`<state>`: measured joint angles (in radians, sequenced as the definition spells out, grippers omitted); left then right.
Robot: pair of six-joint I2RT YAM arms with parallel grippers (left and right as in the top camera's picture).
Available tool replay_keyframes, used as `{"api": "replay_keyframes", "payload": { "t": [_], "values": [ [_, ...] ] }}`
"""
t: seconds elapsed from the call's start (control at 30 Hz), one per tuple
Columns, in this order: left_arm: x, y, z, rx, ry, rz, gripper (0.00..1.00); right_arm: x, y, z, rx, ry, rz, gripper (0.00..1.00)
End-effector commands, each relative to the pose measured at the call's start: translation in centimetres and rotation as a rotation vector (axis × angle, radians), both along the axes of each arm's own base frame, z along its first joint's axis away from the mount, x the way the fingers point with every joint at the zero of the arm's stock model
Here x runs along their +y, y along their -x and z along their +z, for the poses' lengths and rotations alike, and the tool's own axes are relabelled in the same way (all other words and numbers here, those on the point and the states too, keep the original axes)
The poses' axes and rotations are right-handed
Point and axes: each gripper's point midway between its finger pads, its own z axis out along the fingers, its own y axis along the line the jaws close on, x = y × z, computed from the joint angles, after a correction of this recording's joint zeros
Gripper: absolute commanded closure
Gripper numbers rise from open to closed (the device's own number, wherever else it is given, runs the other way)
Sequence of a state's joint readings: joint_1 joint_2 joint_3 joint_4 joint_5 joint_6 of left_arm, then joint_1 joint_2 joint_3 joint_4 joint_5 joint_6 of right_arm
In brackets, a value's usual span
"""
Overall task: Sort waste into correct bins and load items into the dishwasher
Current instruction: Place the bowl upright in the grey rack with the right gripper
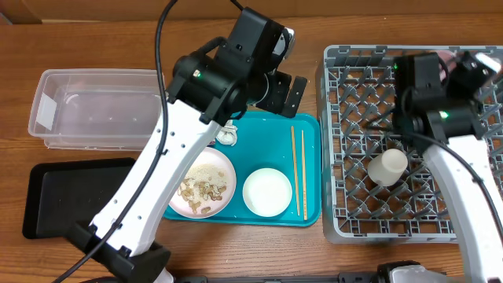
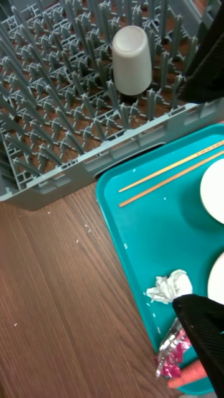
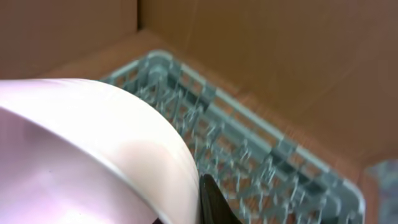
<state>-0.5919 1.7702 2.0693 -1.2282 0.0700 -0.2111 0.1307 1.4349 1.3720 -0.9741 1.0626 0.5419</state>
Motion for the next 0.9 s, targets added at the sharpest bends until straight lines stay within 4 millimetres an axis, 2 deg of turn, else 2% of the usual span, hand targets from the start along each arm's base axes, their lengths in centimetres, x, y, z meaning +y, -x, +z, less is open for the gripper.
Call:
{"api": "replay_keyframes", "payload": {
  "t": [0.0,0.07,0.27,0.4,0.6,0.67,0.73,0.87],
  "values": [
    [0.4,0.5,1.4,-0.024,0.013,0.007,0.0,-0.8,-1.6,-0.4,0.17,0.159,0.009,0.96],
    [0.5,0.7,1.3,-0.015,0.007,0.007,0.0,-0.8,-2.7,-2.1,0.254,0.198,0.017,0.96],
    [1.2,0.9,0.8,0.0,-0.03,0.017,0.0,-1.0,-4.3,-6.5,0.427,0.299,-0.014,0.96],
    [1.4,1.2,0.5,0.012,-0.041,0.016,0.0,-1.3,-4.8,-8.3,0.502,0.367,-0.038,0.96],
    [1.4,1.2,0.5,0.012,-0.041,0.016,0.0,-1.1,-5.4,-10.5,0.556,0.366,-0.023,0.96],
    [1.4,1.2,0.5,0.012,-0.041,0.016,0.0,-0.7,-5.5,-11.2,0.571,0.35,-0.002,0.89],
    [1.4,1.2,0.5,0.011,-0.041,0.016,0.0,0.3,-5.5,-11.8,0.592,0.329,0.037,0.74],
    [1.5,1.2,0.5,0.013,-0.043,0.017,0.0,2.8,-5.4,-12.1,0.64,0.347,0.113,0.51]
  ]
}}
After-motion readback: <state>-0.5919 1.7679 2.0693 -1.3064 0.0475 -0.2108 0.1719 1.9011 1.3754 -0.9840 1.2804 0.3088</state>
